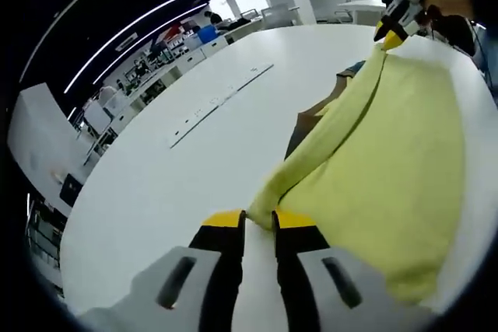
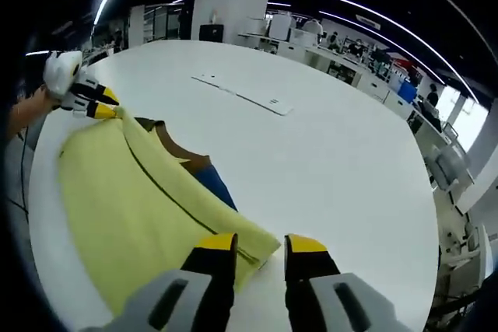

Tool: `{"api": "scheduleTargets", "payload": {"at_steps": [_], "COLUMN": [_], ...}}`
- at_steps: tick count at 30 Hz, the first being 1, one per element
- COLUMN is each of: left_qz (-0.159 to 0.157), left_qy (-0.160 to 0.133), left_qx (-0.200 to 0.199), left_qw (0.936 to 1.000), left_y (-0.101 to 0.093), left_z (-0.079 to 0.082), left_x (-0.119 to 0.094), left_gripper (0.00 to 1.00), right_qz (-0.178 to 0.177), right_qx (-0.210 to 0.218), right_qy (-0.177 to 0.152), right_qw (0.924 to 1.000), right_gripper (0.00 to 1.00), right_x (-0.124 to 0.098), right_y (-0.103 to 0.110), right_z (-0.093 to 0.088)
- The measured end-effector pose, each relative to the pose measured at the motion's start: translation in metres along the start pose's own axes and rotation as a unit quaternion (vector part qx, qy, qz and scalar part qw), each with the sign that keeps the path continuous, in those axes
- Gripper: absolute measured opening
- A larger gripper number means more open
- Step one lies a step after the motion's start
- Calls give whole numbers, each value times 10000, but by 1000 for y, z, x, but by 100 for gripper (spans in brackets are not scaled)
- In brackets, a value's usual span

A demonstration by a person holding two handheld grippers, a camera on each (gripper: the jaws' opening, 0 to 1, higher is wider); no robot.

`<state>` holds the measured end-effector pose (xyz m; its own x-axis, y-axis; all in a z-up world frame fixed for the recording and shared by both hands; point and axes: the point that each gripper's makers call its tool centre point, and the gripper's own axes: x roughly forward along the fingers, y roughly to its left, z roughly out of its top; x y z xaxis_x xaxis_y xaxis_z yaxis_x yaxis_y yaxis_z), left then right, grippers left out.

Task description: Fold the garment on the visible template until the final outline fits inside the template.

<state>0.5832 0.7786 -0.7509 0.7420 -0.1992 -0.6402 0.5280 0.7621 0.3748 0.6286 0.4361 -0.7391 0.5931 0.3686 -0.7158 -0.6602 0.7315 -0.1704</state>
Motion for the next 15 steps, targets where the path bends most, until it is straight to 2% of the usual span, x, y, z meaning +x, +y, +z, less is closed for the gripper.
{"api": "scheduleTargets", "payload": {"at_steps": [3,7,10,13,15], "left_qz": [-63,-104,-41,87,190], "left_qy": [0,-47,57,65,82], "left_qx": [33,431,644,801,923], "left_qw": [10000,9990,9979,9967,9955], "left_y": [-4,-8,-7,-3,1], "left_z": [-1,-3,-8,-8,-8], "left_x": [-4,-9,-3,1,5], "left_gripper": [14,15,15,15,13], "right_qz": [8,-84,-108,-184,-210], "right_qx": [-164,-402,-487,-753,-784], "right_qy": [24,63,72,155,204], "right_qw": [9999,9991,9987,9969,9965], "right_gripper": [25,26,26,26,25], "right_x": [-1,-1,1,5,9], "right_y": [3,3,3,3,2], "right_z": [-2,-8,-12,-19,-24]}}
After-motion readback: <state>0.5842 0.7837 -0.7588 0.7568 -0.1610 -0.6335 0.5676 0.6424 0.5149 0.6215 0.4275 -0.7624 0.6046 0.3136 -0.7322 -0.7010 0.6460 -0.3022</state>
